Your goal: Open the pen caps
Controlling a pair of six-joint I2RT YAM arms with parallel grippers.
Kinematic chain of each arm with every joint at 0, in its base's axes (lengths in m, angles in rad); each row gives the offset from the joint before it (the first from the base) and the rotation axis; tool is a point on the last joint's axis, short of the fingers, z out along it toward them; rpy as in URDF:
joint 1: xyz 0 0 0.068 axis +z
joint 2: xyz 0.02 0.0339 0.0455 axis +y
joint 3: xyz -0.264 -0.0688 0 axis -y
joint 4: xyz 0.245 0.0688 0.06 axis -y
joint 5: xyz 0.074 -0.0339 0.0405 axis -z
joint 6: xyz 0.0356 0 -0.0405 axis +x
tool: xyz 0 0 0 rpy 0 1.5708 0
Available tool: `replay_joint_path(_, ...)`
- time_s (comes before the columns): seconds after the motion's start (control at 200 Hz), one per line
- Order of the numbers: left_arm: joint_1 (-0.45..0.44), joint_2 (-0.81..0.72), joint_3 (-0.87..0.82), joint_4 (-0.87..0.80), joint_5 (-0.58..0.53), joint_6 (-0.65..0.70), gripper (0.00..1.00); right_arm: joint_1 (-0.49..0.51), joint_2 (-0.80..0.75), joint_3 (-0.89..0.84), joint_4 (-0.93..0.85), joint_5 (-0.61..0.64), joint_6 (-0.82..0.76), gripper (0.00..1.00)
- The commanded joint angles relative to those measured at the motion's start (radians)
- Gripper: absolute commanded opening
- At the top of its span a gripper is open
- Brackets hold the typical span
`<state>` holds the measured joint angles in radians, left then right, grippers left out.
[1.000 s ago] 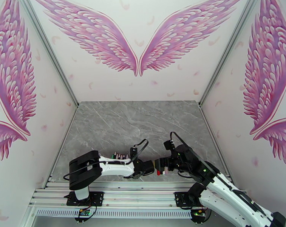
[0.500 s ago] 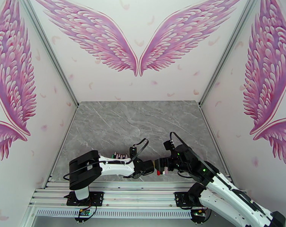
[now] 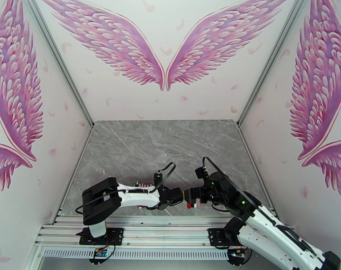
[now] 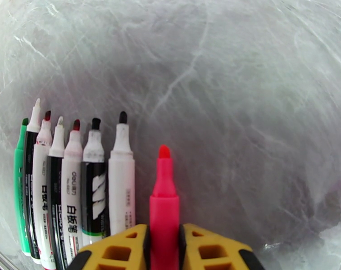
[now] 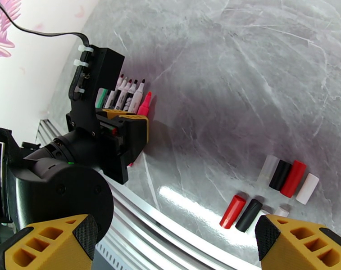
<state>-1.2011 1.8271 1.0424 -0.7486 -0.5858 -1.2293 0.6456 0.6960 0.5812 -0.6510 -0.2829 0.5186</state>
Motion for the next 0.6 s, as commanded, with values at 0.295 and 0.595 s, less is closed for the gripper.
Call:
replay_joint_path(0.295, 0.010, 0.010, 0.029, -0.003, 0.005, 0.022, 0.26, 0.006, 0.009, -0.013, -0.007, 0.016, -0.008, 0.99)
replay_joint_path(0.595, -0.002, -0.026, 0.046, -0.039, -0.031, 0.034, 0.30, 0.007, 0.025, -0.012, -0.002, 0.016, -0.012, 0.99)
